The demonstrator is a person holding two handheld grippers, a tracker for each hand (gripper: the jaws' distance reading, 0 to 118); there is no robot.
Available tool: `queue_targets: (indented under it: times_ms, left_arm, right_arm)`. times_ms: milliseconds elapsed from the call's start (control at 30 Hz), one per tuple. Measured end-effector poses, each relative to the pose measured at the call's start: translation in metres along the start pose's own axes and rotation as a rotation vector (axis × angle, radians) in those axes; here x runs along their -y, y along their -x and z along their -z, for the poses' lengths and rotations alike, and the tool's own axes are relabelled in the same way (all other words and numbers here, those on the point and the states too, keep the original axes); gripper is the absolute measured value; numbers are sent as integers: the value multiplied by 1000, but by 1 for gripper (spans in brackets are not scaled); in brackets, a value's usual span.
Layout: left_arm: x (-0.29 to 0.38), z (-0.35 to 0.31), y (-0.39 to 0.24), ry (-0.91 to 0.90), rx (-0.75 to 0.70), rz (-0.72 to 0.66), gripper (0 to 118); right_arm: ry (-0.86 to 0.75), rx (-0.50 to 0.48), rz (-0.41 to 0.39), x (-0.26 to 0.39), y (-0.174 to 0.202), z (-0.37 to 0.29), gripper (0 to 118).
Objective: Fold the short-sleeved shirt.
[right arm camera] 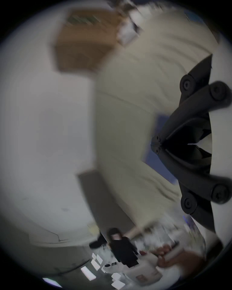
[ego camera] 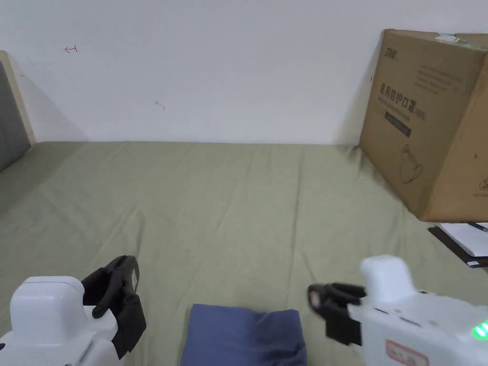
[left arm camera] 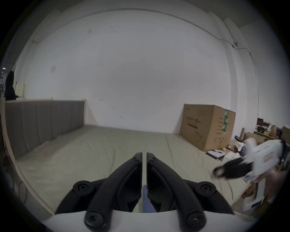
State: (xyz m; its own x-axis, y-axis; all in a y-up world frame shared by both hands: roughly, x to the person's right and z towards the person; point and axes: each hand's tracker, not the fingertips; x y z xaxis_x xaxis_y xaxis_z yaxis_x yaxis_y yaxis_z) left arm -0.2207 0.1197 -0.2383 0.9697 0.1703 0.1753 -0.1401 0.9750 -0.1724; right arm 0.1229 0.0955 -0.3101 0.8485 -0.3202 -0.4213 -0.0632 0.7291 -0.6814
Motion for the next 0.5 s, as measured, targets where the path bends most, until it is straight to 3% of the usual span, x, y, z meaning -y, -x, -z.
queue_targets:
  times_ms: [33, 67, 100, 133, 200, 233, 333, 367, 500]
  left_arm:
    - [2, 3, 2, 27, -13, 2, 5]
    - [4, 5, 4, 51, -22, 2, 5]
    - [7, 8, 7, 75, -28, 2, 5]
    - [11, 12, 12, 105, -32, -5, 5]
    - [18, 22, 26, 177, 5, -60, 5]
    - [21, 28, 33, 214, 30, -105, 5]
    - [38, 61, 70, 355, 158, -335, 5]
    - [46, 75, 84, 415, 200, -420, 10]
    - [94, 136, 129, 672, 360, -723, 104]
  right_arm:
    - [133, -69, 67, 0, -13, 22, 0]
    - [183, -64, 78, 1, -25, 44, 0]
    - [209, -12, 26, 6, -31, 60, 0]
    - [286, 48, -93, 9, -34, 78, 0]
    - [417, 149, -237, 27, -39, 106, 0]
    - [463, 151, -241, 33, -46, 116, 0]
    - [503, 125, -108, 46, -63, 128, 0]
    - [492, 123, -91, 47, -65, 128, 0]
    - [463, 131, -150, 56, -61, 123, 0]
